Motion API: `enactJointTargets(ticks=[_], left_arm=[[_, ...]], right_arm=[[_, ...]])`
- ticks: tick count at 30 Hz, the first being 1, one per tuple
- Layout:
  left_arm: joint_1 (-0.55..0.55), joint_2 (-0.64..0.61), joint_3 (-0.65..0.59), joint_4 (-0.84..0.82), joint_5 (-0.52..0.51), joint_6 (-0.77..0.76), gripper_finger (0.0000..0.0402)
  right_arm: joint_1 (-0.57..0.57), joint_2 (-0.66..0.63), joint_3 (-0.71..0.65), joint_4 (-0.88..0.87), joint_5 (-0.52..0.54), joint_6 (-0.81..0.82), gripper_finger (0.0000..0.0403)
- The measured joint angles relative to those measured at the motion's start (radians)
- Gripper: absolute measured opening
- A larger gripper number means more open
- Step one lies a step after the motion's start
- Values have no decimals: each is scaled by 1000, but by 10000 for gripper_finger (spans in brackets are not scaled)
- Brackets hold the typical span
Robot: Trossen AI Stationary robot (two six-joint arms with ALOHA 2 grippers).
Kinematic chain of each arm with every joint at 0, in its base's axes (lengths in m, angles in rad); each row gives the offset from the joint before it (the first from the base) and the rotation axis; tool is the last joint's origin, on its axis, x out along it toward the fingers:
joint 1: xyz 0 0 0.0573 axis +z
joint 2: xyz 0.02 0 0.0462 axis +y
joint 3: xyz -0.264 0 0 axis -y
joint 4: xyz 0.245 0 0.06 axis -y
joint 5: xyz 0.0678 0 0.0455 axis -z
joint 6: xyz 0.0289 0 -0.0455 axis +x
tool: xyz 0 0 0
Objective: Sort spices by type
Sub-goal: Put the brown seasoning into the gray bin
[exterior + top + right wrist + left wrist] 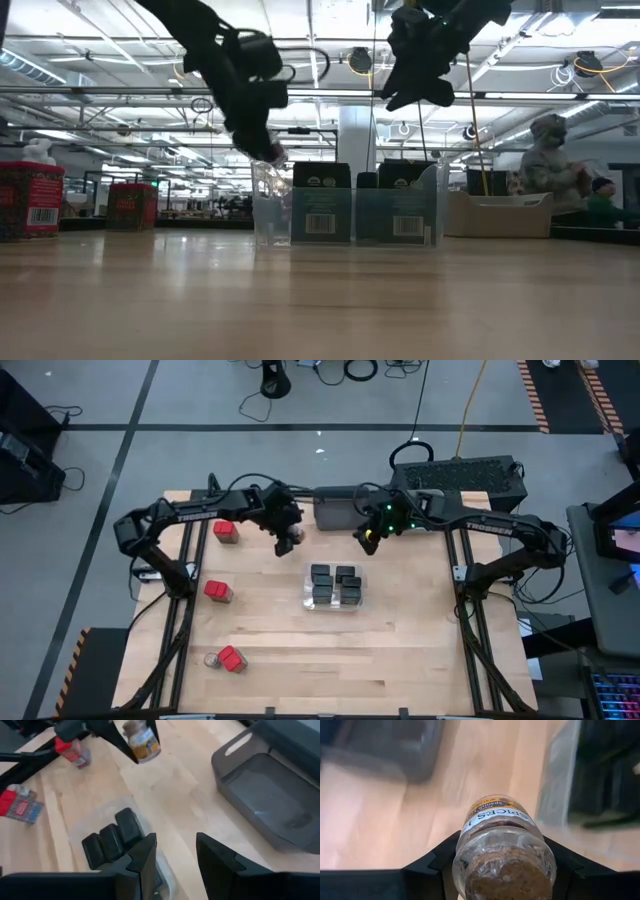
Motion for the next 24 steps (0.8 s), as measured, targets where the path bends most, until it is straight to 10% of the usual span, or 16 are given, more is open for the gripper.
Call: enactJointTargets(ticks=[24], left_arm=[[-67, 64, -202, 134, -192, -82, 202]], right_arm=[[28, 3, 0, 68, 155, -18, 121]])
